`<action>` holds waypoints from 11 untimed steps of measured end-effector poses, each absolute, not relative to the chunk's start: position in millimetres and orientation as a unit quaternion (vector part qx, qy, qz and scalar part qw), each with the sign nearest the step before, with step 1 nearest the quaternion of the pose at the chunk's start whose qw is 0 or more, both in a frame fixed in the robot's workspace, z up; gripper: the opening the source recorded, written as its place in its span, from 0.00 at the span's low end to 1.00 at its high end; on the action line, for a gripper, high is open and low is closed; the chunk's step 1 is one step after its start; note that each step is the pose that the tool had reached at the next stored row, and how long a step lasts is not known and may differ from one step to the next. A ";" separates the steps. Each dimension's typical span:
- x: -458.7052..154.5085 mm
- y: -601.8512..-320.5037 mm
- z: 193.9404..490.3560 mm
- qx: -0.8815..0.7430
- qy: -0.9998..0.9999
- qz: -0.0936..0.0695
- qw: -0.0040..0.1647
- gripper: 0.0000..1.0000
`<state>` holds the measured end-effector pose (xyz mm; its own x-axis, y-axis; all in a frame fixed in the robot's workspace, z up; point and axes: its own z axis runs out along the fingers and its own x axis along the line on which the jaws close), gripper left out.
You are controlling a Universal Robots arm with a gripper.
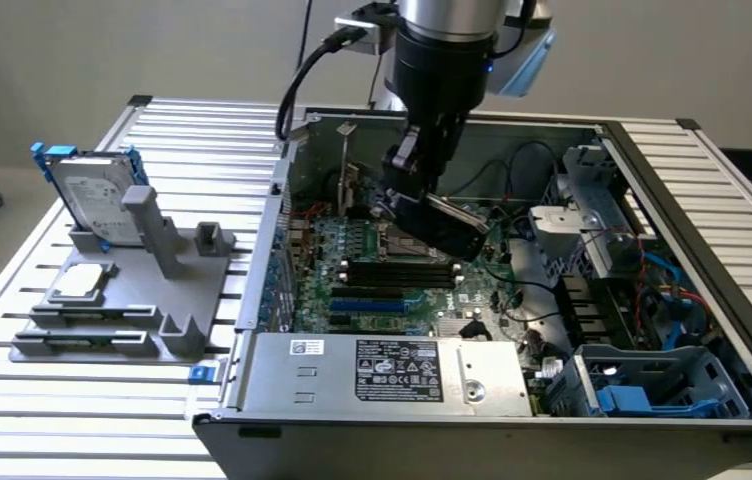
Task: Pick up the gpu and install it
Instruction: 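Insert the gpu into the slot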
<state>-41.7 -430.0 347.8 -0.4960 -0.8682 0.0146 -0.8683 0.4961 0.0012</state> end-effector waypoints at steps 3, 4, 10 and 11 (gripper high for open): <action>-41.7 -430.0 346.5 0.525 -0.851 0.003 0.007 0.27; -41.7 -430.0 346.1 0.533 -0.846 0.003 0.007 0.27; -41.7 -430.0 343.3 0.579 -0.815 0.004 0.006 0.27; -41.7 -430.0 342.9 0.586 -0.810 0.004 0.006 0.27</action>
